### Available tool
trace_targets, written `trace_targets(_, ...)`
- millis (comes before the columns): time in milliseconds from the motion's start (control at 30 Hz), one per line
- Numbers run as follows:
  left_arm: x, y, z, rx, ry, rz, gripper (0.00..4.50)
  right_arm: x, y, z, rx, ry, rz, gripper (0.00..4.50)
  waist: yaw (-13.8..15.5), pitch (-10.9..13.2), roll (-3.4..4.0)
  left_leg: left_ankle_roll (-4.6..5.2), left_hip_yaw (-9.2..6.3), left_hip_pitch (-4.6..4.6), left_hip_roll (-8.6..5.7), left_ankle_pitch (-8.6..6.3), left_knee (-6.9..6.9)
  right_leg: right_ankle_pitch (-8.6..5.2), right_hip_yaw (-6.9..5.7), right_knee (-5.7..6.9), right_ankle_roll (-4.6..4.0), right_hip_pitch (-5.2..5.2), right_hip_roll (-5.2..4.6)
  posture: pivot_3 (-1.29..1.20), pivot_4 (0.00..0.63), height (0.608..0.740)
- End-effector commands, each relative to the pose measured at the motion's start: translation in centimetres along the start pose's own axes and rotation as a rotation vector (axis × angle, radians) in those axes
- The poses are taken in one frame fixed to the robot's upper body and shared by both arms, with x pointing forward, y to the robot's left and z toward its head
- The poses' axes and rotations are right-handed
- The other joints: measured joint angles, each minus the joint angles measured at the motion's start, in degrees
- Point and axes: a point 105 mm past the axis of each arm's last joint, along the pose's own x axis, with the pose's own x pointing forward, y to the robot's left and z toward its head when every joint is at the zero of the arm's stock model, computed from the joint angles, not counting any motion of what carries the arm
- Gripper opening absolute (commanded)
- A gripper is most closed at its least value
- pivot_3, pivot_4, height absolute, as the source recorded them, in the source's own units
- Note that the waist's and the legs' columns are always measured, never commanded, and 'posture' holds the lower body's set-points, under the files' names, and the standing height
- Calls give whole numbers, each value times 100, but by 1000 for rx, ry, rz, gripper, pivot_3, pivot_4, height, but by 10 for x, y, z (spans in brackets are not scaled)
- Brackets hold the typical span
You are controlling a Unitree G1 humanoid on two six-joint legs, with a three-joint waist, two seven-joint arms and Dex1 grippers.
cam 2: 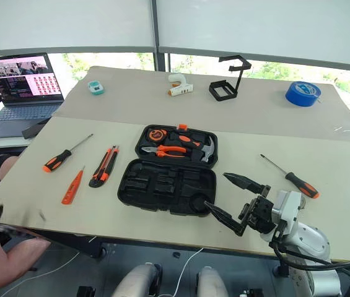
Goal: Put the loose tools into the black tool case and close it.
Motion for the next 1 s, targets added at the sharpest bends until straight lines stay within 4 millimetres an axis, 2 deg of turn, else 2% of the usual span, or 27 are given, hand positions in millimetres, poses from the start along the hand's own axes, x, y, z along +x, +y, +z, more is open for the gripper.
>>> trace_targets(33,30,-10,20,124,51,-5,4500,6,-3,8,-32,-29,-1,4486,-4,0,2,0,2,1,0,0,0,3,4,1,-2,-3,16,0,150,740)
trace_targets(167,67,-16,34,160,88,-53,4500,10,-7,8,-32,-33,-7,4486,-65,0,3,-11,9,6,2,-6,-3,11,10,4,-8,-7,35,0,150,740)
trace_targets(233,94,-19,37,207,120,-68,4500,11,-7,6,-30,-26,3,4486,-74,0,2,-15,18,13,16,-10,-5,20,9,12,-16,-3,41,0,150,740)
trace_targets(300,118,-23,34,240,168,-88,4500,13,-8,6,-34,-25,7,4486,-47,2,-1,0,19,3,20,4,-1,22,0,31,-19,-15,60,0,150,740)
trace_targets(367,135,-22,19,252,255,-79,4500,15,-10,9,-43,-26,5,4486,-65,1,-2,1,22,4,23,14,2,22,-8,44,-20,-16,68,0,150,740)
trace_targets(500,152,-28,9,291,309,-101,4500,14,-11,12,-61,-17,-15,4486,-152,0,-3,1,37,6,23,10,4,22,-2,60,-19,-24,64,0,150,740)
trace_targets(700,159,-38,-4,300,405,-161,4500,11,-7,13,-66,-5,-42,4486,-141,2,-7,1,39,-6,28,9,16,21,-5,80,-17,-39,66,0,150,740)
trace_targets(767,158,-36,-6,310,428,-157,3983,10,-6,13,-67,-3,-49,4500,-145,2,-7,1,40,-4,26,9,20,20,-5,80,-15,-35,65,0,150,740)
trace_targets(800,158,-35,-6,313,430,-154,3912,10,-6,13,-68,-2,-54,4500,-144,2,-7,1,41,-3,26,9,21,19,-4,80,-15,-33,64,0,150,740)
trace_targets(933,158,-33,1,284,374,-157,2444,9,-2,10,-58,1,-62,4500,-155,2,-7,1,41,-1,30,9,22,19,-5,83,-14,-34,68,0,150,740)
trace_targets(1000,159,-43,18,298,251,-240,1627,7,-1,7,-57,11,-63,4500,-148,2,-7,1,41,-2,31,9,22,19,-5,84,-14,-34,68,0,150,740)
